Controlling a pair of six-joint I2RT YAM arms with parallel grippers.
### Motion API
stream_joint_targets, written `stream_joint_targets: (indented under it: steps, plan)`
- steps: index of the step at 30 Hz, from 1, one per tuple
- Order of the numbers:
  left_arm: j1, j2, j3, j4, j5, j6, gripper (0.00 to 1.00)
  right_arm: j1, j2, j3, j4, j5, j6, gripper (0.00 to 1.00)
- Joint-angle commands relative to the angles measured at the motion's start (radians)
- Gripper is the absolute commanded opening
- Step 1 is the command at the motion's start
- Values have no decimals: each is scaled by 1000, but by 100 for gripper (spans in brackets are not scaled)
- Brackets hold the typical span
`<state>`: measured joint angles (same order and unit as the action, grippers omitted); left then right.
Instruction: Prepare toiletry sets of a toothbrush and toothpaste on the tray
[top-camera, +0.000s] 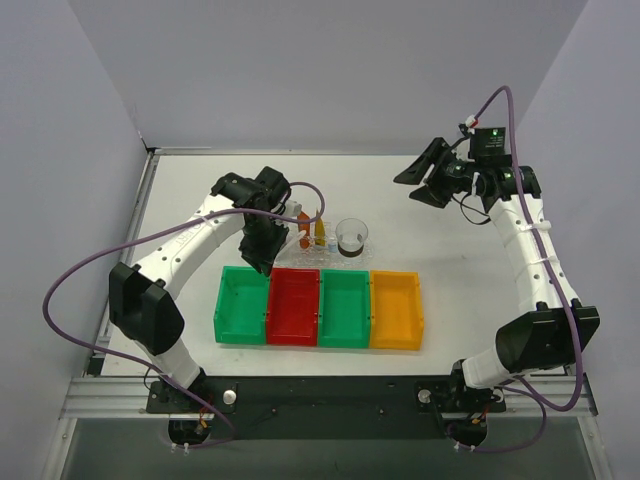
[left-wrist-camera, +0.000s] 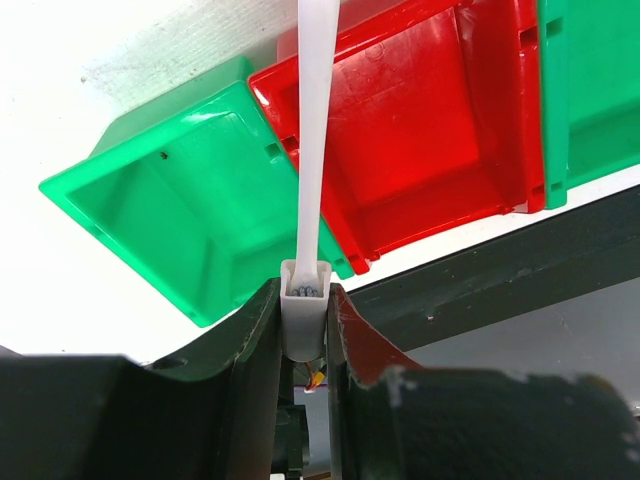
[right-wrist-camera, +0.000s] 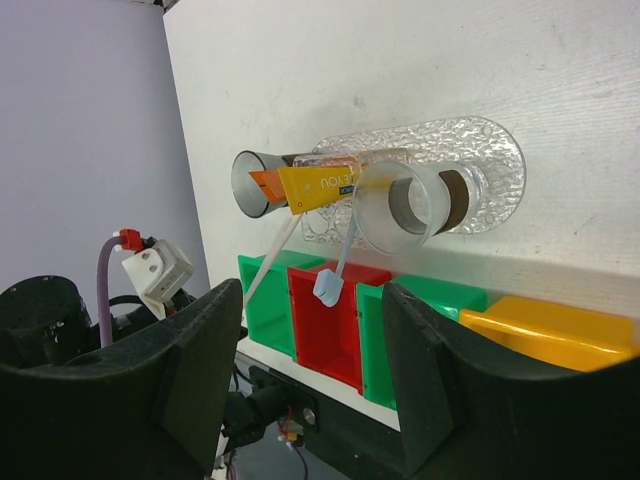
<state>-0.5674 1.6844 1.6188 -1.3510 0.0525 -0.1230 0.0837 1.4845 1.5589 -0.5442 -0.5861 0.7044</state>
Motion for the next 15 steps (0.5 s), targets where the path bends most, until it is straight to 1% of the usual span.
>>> stream_joint_targets:
  steps: [1,8,15]
  plan:
    - [-2,-12,24,-123,21,-26,0,-15,-20,7,-19,-31,-19,53]
    - [-3,-29,-19,-157,29,-52,0,-27,-36,-11,-30,-40,-31,53]
    - [-15,-45,-39,-157,24,-53,0,-30,-47,-23,-36,-47,-39,53]
